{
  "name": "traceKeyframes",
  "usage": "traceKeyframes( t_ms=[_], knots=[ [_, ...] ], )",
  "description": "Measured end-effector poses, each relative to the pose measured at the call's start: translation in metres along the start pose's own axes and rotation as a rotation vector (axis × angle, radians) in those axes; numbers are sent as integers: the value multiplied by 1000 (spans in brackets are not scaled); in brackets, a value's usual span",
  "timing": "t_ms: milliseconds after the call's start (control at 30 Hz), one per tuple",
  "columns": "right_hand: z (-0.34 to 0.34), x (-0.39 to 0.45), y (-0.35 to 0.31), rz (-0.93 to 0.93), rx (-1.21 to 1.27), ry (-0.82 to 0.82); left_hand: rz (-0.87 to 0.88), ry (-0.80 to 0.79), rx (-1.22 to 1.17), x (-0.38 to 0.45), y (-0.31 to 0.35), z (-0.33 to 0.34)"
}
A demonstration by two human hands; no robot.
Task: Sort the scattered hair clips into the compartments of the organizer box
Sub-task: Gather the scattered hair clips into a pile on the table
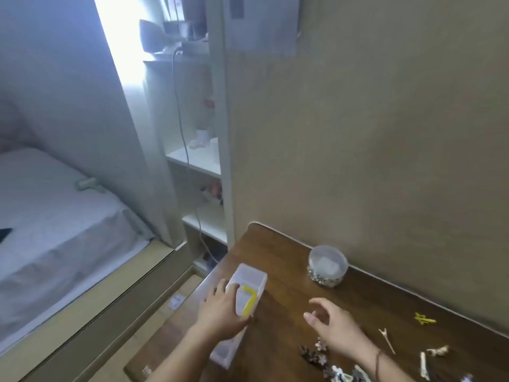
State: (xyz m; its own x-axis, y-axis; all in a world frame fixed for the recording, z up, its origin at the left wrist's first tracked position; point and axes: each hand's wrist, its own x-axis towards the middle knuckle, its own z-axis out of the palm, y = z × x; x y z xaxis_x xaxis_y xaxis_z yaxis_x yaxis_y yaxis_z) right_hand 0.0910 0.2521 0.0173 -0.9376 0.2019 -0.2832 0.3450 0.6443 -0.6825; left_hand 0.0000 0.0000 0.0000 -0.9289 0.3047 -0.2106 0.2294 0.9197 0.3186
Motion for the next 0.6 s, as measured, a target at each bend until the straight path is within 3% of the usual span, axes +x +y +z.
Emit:
traceKeyframes(
  t_ms=[167, 433, 533, 600],
  knots=[
    [64, 31, -17, 66, 14, -168, -210, -111, -49, 9, -32, 37],
    [109, 66, -37, 475, 543, -196, -85, -86, -61, 15, -41, 62],
    [109, 66, -21, 506, 596, -110, -11, -77, -22, 22, -37, 64],
    [105, 60, 5, 376, 418, 99, 21, -58, 1, 31, -31, 65]
  ],
)
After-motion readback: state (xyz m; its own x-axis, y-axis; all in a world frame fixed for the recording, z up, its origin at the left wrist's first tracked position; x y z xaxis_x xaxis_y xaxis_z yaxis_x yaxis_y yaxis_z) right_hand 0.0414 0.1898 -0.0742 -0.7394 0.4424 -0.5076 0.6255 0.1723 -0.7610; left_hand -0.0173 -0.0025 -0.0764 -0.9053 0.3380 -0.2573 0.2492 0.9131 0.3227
